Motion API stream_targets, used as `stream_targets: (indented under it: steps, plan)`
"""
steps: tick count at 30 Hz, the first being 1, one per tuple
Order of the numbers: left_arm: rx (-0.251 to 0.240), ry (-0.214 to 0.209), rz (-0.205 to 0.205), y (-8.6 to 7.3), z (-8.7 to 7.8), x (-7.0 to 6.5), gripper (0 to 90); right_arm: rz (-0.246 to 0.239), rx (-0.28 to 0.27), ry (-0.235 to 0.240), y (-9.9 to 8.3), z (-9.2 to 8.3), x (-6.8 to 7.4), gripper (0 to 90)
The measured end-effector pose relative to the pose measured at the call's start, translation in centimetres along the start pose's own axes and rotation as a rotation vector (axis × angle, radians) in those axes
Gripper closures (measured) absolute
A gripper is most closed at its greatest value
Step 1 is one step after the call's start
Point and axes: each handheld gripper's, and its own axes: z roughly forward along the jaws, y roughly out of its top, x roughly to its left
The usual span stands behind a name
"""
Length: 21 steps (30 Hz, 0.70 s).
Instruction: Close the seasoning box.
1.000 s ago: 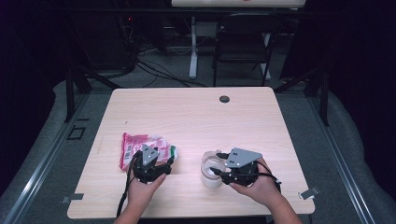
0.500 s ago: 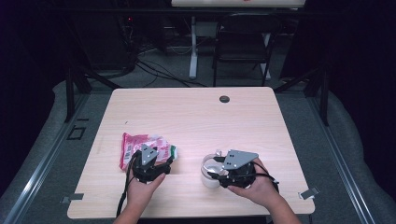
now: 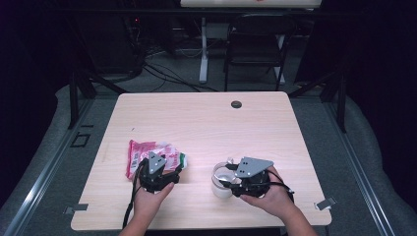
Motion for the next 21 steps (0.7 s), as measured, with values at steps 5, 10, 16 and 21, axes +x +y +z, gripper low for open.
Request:
stream_targets:
  steps: [5,10,16,21]
  plan:
    - [-0.001,0.003,0.001,0.0,0.0,0.1,31.3,0.006,-0.006,-0.006,0.0,-0.1,-0.1,48.3]
    - [-0.006,0.003,-0.006,0.0,-0.1,0.2,31.4,0.023,-0.015,-0.019,-0.2,-0.4,-0.5,48.3]
    - [-0.006,0.006,-0.01,0.0,-0.1,0.3,31.3,0.048,-0.023,-0.041,-0.4,-0.8,-1.1,48.3]
    - [-0.006,0.008,-0.014,0.0,-0.2,0.5,31.3,0.077,-0.028,-0.07,-0.7,-1.2,-1.9,48.3]
